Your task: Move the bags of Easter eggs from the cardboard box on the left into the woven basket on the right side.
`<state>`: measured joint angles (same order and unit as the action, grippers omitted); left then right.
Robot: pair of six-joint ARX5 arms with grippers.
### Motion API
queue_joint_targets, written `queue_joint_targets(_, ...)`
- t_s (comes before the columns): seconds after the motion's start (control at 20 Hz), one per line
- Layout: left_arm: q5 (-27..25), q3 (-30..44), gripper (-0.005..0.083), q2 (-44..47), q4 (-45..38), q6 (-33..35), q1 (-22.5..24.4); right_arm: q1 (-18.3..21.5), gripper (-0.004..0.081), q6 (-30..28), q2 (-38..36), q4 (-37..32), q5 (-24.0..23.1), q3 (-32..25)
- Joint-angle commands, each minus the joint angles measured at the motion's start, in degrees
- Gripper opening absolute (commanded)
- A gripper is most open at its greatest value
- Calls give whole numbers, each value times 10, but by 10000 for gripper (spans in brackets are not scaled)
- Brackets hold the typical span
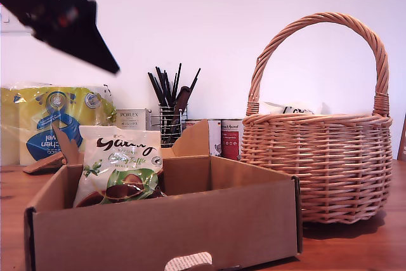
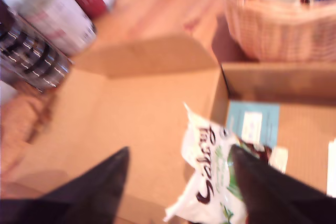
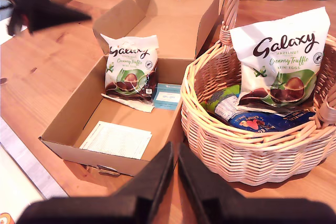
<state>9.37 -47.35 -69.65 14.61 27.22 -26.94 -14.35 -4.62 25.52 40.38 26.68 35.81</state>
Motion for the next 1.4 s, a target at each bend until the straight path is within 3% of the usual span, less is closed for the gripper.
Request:
queue_joint_targets(0.0,0,5,711,-28,-14,3,2,-3,-13,-4,-2,-5,4,6)
queue_joint_targets(0.4,18,5,710,-162,-48,17,1,-3,-13,-4,-2,-6,4,6)
queue_joint_targets(0.9,71,-7,705,-165,40,17,-52,-3,-13,-4,-2,-6,-2,6)
queue_joint_targets(1.15,93,-7,602,-169,55,17,-76,-3,-13,-13,-2,-6,-2,6)
queue_joint_targets(1.35,93,-7,602,-210,62,17,-90,-3,-13,-13,-2,-6,-2,6)
